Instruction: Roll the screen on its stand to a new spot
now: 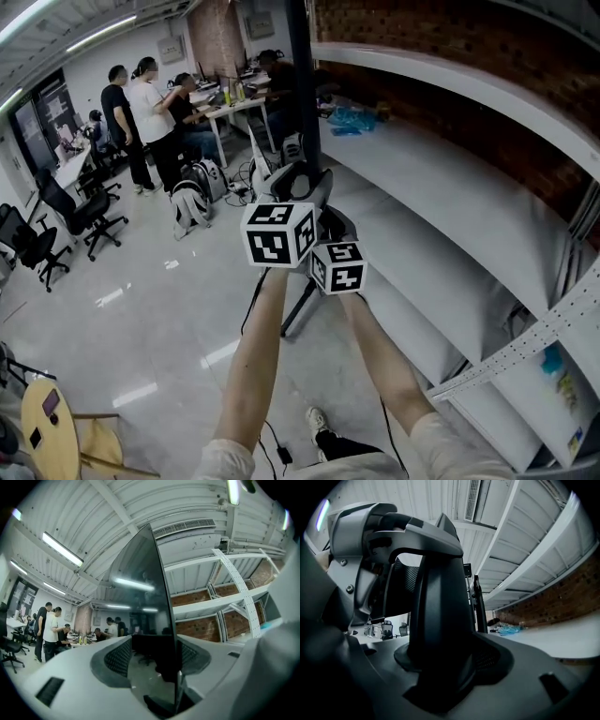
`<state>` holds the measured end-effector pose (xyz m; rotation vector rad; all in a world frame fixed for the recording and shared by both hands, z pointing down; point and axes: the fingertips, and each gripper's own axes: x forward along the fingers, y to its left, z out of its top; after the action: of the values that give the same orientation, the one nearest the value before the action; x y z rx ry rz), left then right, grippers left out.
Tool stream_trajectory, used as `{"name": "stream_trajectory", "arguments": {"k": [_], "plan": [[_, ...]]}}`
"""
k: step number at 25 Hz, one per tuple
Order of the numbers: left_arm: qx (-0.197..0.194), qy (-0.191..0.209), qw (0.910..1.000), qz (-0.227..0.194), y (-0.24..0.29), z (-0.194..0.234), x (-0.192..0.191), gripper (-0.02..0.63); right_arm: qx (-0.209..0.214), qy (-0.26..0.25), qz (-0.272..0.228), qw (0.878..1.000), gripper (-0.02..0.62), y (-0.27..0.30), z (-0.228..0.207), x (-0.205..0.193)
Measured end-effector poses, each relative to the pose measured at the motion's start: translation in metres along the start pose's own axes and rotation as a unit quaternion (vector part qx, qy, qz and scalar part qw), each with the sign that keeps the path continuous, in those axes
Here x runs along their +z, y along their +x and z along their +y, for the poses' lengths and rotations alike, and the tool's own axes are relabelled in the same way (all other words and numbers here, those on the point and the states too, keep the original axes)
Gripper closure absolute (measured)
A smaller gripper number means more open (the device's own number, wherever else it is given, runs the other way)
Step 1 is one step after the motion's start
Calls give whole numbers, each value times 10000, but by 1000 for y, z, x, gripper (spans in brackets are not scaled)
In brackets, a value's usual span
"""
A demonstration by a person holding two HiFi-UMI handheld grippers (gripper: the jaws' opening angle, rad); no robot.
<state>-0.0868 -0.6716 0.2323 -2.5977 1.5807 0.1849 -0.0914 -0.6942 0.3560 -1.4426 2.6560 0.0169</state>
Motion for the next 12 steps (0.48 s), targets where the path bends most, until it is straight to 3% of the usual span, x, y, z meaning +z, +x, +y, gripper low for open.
{"name": "stream_trajectory", "arguments": {"k": [12], "plan": [[-280, -95, 9996, -33, -47, -73, 11, 339, -241, -66, 26, 9997, 347, -87, 4, 12]]}}
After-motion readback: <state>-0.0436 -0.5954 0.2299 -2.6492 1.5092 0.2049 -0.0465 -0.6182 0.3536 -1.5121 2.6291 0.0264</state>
